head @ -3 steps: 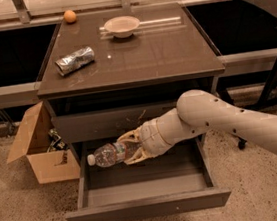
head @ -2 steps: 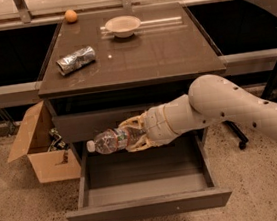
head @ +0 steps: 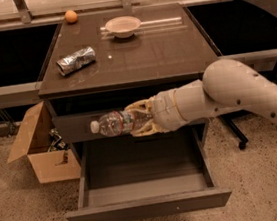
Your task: Pick water bottle from middle drawer and place on counter
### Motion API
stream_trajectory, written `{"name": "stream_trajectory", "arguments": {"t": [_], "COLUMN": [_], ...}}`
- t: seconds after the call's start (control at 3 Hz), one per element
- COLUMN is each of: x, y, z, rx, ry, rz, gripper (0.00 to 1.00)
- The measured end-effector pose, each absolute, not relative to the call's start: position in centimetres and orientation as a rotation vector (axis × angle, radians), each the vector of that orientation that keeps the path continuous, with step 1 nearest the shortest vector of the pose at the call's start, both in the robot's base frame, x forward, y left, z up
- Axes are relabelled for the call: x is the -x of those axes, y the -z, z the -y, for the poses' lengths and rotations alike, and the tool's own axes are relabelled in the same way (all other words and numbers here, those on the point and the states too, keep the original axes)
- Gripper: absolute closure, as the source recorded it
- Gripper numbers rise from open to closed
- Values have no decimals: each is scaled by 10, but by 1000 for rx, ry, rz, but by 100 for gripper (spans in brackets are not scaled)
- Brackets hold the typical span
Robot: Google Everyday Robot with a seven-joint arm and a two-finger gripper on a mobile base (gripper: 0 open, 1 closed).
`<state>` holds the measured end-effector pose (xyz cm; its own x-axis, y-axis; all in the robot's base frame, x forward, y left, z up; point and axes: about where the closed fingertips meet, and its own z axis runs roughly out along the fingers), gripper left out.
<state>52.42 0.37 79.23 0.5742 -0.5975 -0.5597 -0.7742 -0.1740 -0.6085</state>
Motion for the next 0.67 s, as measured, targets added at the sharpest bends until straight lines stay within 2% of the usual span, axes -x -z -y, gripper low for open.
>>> {"name": "stream_trajectory", "arguments": {"t": [0.67], "x": [-571], "y": [-901], "z": [37], "rx": [1784], "ry": [-65], "rz": [-1195], "gripper": [100]}}
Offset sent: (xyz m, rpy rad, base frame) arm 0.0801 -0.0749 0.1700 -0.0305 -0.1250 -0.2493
